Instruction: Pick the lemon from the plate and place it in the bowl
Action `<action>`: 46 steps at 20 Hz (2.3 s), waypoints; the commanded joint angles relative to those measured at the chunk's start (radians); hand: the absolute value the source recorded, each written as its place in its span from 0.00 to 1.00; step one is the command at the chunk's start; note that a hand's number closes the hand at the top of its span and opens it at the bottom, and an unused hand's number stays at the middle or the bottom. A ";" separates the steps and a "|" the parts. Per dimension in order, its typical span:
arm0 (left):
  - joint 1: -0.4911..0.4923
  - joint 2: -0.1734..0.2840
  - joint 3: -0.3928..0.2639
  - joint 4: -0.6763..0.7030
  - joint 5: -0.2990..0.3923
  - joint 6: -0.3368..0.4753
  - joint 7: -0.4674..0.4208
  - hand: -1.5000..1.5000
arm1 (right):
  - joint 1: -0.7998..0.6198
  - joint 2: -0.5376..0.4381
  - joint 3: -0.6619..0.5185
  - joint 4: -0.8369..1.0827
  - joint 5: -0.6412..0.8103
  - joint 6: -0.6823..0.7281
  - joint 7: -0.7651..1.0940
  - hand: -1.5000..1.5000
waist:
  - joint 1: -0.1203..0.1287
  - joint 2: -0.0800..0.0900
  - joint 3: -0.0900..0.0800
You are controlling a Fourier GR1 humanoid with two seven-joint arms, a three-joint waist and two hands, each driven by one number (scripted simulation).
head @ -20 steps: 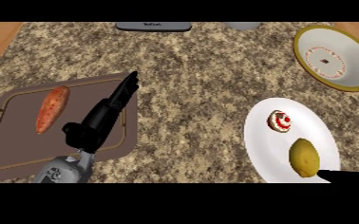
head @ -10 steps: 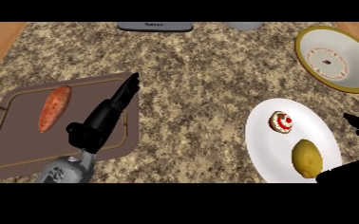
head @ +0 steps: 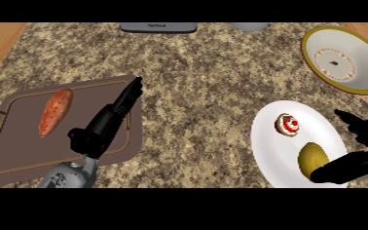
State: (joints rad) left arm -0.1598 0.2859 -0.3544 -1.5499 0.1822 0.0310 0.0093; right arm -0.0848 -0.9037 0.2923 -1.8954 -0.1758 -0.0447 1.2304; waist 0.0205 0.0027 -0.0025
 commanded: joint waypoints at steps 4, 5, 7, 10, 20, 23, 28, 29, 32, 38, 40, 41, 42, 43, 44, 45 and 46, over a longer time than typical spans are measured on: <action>0.027 0.000 0.029 0.019 0.006 -0.030 -0.030 0.50 | -0.072 0.019 0.060 0.003 0.081 -0.024 0.230 0.00 | -0.013 -0.003 0.001; 0.004 -0.019 0.013 0.005 -0.011 -0.002 0.008 0.50 | -0.099 0.030 0.115 0.002 0.125 -0.054 0.256 0.00 | -0.007 -0.002 0.000; -0.055 -0.015 0.043 0.047 0.001 -0.025 0.023 0.50 | -0.138 0.061 0.126 0.041 0.159 -0.046 0.256 0.00 | -0.008 0.001 0.000; -0.054 -0.038 0.041 0.042 -0.026 0.006 0.014 0.50 | -0.031 0.046 0.139 -0.003 0.251 -0.090 0.205 0.00 | -0.027 -0.004 0.001; 0.018 -0.026 0.029 -0.048 -0.036 -0.004 0.052 0.50 | 0.019 0.083 0.156 0.045 0.363 -0.076 0.223 0.00 | -0.024 -0.007 0.001; 0.015 -0.020 0.050 -0.048 -0.021 -0.019 0.055 0.50 | 0.068 0.131 0.163 0.094 0.383 -0.100 0.178 0.00 | -0.026 -0.005 0.002; 0.009 -0.052 0.031 -0.055 -0.055 -0.001 0.068 0.50 | 0.017 0.182 0.127 0.159 0.378 -0.044 0.171 0.00 | -0.016 -0.003 0.002; -0.034 -0.033 0.091 0.064 -0.022 -0.057 -0.005 0.50 | 0.032 0.176 0.122 0.214 0.395 -0.046 0.100 0.00 | -0.023 0.001 0.002; -0.034 -0.058 0.063 -0.040 -0.045 -0.021 0.086 0.50 | 0.051 0.216 0.104 0.235 0.419 -0.062 0.066 0.00 | -0.019 -0.002 0.003; 0.045 -0.067 0.073 -0.074 -0.086 -0.060 0.043 0.50 | 0.080 0.273 0.041 0.274 0.507 -0.028 -0.105 1.00 | -0.020 -0.003 0.003; 0.008 -0.066 0.108 -0.017 -0.059 -0.084 0.060 0.50 | 0.043 0.310 0.064 0.266 0.583 -0.052 -0.049 1.00 | -0.020 -0.003 0.002; 0.016 -0.072 0.116 0.037 -0.070 -0.100 -0.008 0.50 | 0.063 0.300 0.064 0.235 0.606 -0.039 -0.048 1.00 | -0.022 -0.003 0.002; 0.062 -0.043 0.124 -0.026 -0.069 -0.103 -0.005 0.50 | 0.072 0.265 0.016 0.220 0.583 -0.023 -0.054 1.00 | -0.021 -0.004 0.002; 0.003 -0.083 0.098 -0.052 -0.084 -0.079 0.104 0.50 | 0.080 0.297 0.035 0.222 0.622 -0.023 -0.057 1.00 | -0.022 -0.004 0.002; 0.039 -0.053 0.126 -0.065 -0.072 -0.106 0.064 0.50 | 0.060 0.283 -0.014 0.222 0.597 -0.002 -0.058 1.00 | -0.020 -0.004 0.002; 0.070 -0.068 0.113 -0.122 -0.071 -0.088 0.090 0.50 | 0.057 0.325 0.014 0.262 0.643 -0.028 -0.060 1.00 | -0.017 -0.004 0.002; 0.032 -0.091 0.122 -0.045 -0.092 -0.088 0.051 0.50 | 0.041 0.372 0.029 0.264 0.682 -0.043 -0.051 1.00 | -0.020 -0.003 0.002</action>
State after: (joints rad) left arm -0.1249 0.2175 -0.2453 -1.6017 0.1083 -0.0539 0.0659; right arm -0.0144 -0.6047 0.3215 -1.6519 0.4284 -0.0778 1.0901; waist 0.0001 -0.0011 -0.0011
